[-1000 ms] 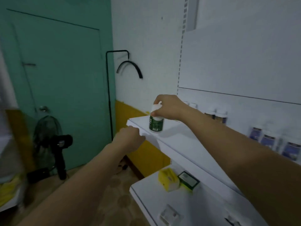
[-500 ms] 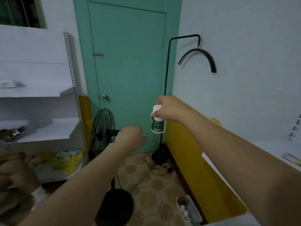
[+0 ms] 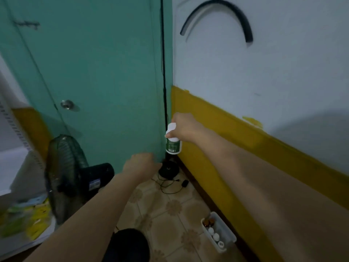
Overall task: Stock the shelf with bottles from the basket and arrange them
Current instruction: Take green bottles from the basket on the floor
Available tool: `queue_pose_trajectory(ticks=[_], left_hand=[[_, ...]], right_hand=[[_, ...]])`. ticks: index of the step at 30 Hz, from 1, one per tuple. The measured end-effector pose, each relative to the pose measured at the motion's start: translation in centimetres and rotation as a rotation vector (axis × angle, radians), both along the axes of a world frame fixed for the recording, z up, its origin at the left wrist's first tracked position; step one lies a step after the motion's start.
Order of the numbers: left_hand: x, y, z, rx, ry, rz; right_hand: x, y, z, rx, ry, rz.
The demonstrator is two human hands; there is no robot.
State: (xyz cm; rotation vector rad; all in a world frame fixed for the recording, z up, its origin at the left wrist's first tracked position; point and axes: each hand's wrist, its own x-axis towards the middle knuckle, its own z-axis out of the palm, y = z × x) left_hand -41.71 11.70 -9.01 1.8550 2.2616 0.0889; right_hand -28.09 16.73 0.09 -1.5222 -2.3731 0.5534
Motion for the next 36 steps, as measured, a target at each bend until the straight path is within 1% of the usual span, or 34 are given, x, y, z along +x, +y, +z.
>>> queue_pose_trajectory(ticks=[4, 9, 14, 17, 19, 21, 25, 30, 36], left_hand=[[1.0, 8.5, -3.5, -0.046, -0.048, -0.086], [2.4, 17.7, -10.1, -0.088, -0.068, -0.183], [3.9, 24.5, -16.7, -0.188, -0.054, -0.247], [5.1, 28.1, -21.2, -0.280, -0.055, -0.293], [6.2, 29.6, -23.5, -0.351, -0.031, -0.370], [7.3, 31.6, -26.8, -0.415, -0.023, -0.423], [9.3, 34.6, -34.4, -0.499, 0.011, -0.499], [11.3, 36.7, -45.9, -0.536, 0.008, -0.565], [14.3, 38.0, -60.5, -0.593, -0.031, -0.613]], right_hand=[[0.4, 7.8, -4.3, -0.089, -0.034, -0.078], [2.3, 16.9, -11.6, -0.189, -0.060, -0.188], [4.8, 23.6, -19.3, -0.296, -0.103, -0.280], [6.3, 27.3, -24.6, -0.397, -0.104, -0.332], [7.4, 28.4, -27.9, -0.441, -0.122, -0.378], [8.2, 29.7, -32.6, -0.498, -0.133, -0.426], [10.3, 31.6, -42.6, -0.551, -0.075, -0.517], [13.3, 32.8, -55.9, -0.642, -0.120, -0.589], [17.5, 32.7, -71.7, -0.646, -0.229, -0.604]])
